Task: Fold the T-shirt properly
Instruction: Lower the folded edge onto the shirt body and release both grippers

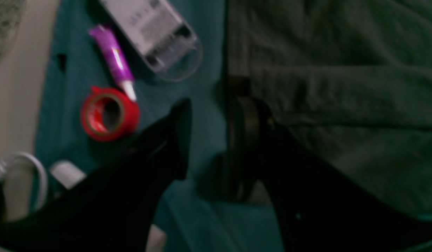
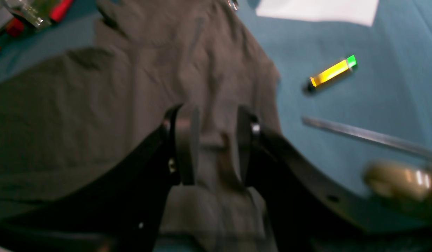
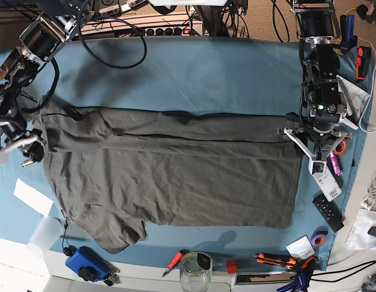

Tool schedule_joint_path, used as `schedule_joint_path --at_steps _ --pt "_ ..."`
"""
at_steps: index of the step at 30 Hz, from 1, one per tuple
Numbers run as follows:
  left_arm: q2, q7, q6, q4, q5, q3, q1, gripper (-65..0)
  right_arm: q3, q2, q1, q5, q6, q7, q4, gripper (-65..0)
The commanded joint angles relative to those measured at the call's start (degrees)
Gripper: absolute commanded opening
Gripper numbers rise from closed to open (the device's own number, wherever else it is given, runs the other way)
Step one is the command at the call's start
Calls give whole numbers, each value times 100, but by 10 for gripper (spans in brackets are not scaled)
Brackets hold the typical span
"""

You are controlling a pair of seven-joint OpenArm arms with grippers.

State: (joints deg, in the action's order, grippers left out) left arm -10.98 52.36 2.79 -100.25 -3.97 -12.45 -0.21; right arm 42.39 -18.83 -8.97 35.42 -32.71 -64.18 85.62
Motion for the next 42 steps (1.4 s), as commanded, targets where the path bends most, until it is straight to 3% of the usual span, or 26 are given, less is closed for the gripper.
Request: schedule_joint_path --at_steps 1,7,14,27,30,33,42 --pt "-46 11 24 -109 -138 -22 -87 -432 42 -118 -101 103 -31 105 96 -461" --pt "-46 297 271 -98 -575 -136 -59 -432 85 -116 44 105 -26 -9 96 -461" --pt "-46 380 623 -7 -1335 -833 127 -432 85 -118 168 103 -26 -140 96 -461" --pt "-48 553 785 175 -2326 -1554 129 -432 85 -118 168 101 -28 -225 96 -461" --pt "-46 686 1088 175 -2763 -1764 153 -432 85 -118 168 101 -26 -225 96 -461" --pt "-46 723 1082 175 -3062 -1825 166 -432 85 -118 168 103 -31 -225 96 -461" --pt "-44 723 1060 186 -3086 -1805 317 -432 85 -118 170 103 -26 -275 96 -461"
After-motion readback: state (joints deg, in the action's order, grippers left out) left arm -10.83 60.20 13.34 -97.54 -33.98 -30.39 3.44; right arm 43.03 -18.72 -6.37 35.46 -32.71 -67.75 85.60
